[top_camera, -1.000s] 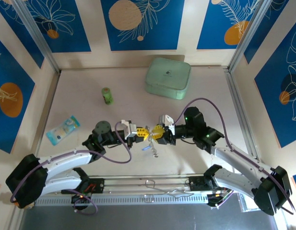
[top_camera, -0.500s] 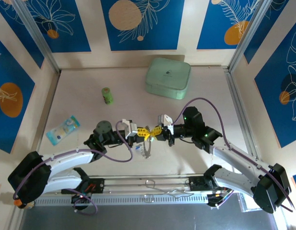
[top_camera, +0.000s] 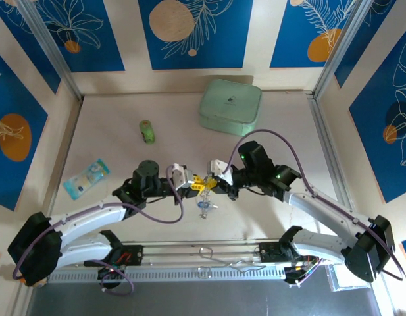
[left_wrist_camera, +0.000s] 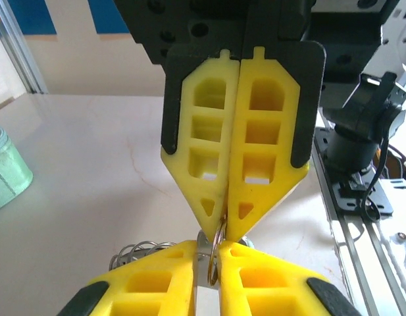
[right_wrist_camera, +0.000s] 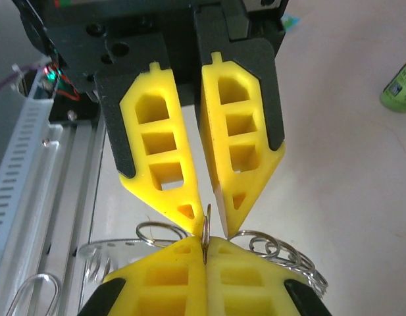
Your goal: Put the keys on the keyring
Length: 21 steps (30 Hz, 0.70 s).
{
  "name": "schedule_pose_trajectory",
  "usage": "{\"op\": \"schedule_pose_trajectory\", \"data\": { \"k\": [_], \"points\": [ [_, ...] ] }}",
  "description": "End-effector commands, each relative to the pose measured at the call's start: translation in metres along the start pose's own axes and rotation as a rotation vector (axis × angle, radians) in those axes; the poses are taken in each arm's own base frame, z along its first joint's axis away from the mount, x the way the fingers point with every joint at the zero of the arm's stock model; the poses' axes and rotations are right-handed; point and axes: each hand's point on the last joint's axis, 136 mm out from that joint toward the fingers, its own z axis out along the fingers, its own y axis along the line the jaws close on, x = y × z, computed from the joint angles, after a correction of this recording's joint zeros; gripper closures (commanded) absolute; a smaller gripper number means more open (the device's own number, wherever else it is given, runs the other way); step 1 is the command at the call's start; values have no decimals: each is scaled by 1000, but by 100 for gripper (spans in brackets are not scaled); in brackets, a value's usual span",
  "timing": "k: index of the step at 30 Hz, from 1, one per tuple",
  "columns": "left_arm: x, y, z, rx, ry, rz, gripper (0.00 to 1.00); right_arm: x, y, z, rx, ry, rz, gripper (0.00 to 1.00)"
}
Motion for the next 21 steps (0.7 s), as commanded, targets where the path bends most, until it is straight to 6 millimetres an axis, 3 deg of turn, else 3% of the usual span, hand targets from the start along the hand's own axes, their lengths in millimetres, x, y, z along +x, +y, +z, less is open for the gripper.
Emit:
{"op": "schedule_pose_trajectory", "data": {
  "k": [1, 4, 6, 10, 11, 16, 21],
  "points": [
    [5, -7, 1, 43, 55, 25, 90, -7, 12, -1, -47, 36, -71, 100],
    [6, -10, 1, 63, 66, 28, 100, -16, 14, 0, -61, 9, -88, 100],
    [4, -12, 0, 69, 55, 35, 100, -22, 12, -2, -58, -31, -75, 100],
    [-6, -10, -4, 34, -16, 51, 100, -33, 2, -17, -48, -218, 31, 69],
    [-8, -9, -5, 20, -42, 53, 100, -33, 1, -19, -49, -257, 45, 66],
    [-23, -4, -9, -29, -168, 34, 100, -17, 2, -15, -41, -291, 73, 63],
    [-20, -3, -7, -26, -175, 14, 100, -5, 0, -6, -59, -257, 113, 64]
  ]
}}
